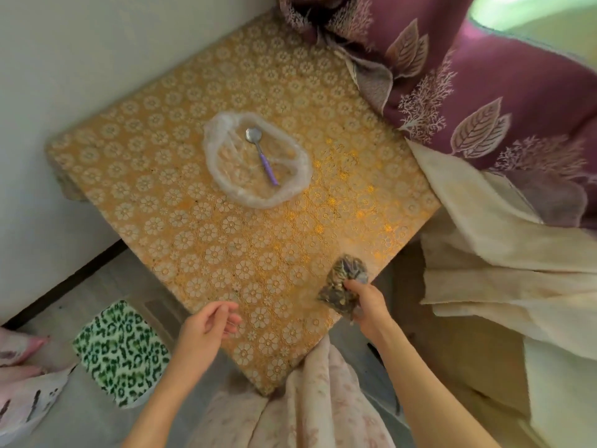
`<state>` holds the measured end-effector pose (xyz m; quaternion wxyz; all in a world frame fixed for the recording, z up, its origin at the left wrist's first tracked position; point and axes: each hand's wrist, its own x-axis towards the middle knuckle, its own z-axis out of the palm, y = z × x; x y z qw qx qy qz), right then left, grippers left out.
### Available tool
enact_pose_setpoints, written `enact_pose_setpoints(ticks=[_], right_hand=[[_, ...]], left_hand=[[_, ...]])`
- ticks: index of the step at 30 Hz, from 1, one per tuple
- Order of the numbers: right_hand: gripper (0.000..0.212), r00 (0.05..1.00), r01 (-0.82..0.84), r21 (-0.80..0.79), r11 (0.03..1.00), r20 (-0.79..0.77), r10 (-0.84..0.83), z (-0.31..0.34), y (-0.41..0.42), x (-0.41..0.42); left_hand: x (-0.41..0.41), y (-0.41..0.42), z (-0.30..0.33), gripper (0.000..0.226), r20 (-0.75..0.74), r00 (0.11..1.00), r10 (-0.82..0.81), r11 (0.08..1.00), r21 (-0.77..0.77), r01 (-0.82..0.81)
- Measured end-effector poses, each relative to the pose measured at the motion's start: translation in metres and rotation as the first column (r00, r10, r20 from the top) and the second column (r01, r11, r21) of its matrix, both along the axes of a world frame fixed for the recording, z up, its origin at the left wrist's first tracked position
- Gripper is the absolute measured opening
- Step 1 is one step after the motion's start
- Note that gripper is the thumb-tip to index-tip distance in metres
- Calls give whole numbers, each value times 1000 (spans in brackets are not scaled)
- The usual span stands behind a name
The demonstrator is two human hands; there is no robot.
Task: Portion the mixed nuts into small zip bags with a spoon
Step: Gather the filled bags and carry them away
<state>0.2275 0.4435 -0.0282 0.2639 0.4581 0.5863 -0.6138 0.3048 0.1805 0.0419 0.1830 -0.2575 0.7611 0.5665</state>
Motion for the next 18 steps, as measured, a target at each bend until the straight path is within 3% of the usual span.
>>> enact_pose_setpoints(ticks=[3, 8, 13, 18], right_hand=[[20, 997, 76, -11, 997, -33, -76, 17, -2, 59], [13, 888, 428, -153, 890, -111, -446, 33, -12, 167], [21, 619, 749, -176, 639, -157, -769, 41, -34, 281], [16, 331, 926, -123, 356, -185, -925, 46, -56, 380]], left_hand=[[5, -12, 4, 21, -9, 990, -140, 990, 17, 140], [17, -29, 5, 20, 1, 918, -396, 918, 14, 396], [33, -17, 6, 20, 3, 793, -609, 793, 22, 609], [63, 20, 2, 21, -17, 612, -791, 610, 55, 790]])
